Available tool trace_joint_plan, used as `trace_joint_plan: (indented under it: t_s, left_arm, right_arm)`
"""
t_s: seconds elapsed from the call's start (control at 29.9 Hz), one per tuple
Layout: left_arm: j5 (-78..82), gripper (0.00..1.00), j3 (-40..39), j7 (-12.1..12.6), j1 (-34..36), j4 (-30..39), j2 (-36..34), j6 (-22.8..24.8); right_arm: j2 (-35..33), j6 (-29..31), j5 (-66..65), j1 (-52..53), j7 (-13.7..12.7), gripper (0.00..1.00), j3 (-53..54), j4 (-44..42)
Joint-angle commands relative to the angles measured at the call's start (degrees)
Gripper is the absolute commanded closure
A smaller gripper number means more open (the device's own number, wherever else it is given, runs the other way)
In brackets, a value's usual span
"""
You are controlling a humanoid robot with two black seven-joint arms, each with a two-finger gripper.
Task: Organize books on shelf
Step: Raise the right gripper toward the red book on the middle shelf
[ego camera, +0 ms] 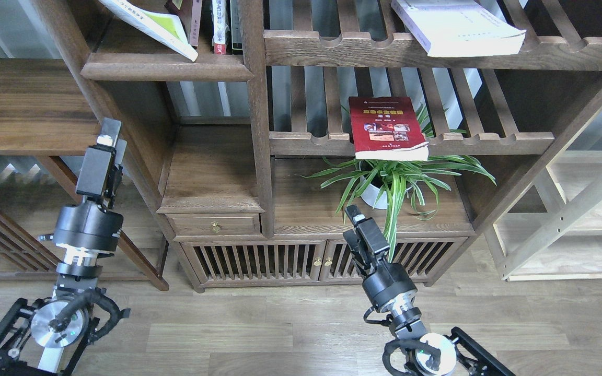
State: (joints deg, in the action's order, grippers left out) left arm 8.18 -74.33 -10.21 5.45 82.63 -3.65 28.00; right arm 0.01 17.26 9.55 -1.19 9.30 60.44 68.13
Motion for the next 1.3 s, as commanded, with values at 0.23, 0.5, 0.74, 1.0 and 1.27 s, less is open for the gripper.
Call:
trace_joint_plan:
  t_s: [0.23, 0.5, 0.74, 1.0, 1.27]
  left_arm:
    - [0.1, 0.01, 1.5, 1.2, -2.0, -0.1, 0.0, 0.0]
    - [0.1, 0.01, 0.2, 0.9, -2.0, -0.1, -0.1, 0.0]
    - [0.0, 0.01, -2.6, 0.9, -6.1, -0.7, -2.5, 0.0]
    - [-2.6, 0.01, -2.8, 1.1, -8.0, -3.8, -4.2, 0.0]
    - [-3.0, 0.01, -2.8, 0.5, -9.1, -3.9, -4.2, 0.0]
  right_arm:
    - [0.0, -6.2, 0.6, 3.4, -0.1, 0.01, 12.7, 0.1]
    - [0.0, -5.9, 0.6, 6.1, 1.8, 0.01, 12.9, -4.0]
    - [0.0, -5.9, 0.6, 11.6, 9.9, 0.01, 11.6, -8.5]
    - [0.0, -5.9, 2.2, 11.6, 10.4, 0.01, 5.9, -8.6]
    - [0.0, -5.9, 4.9, 12.3, 10.4, 0.01, 0.7, -8.6]
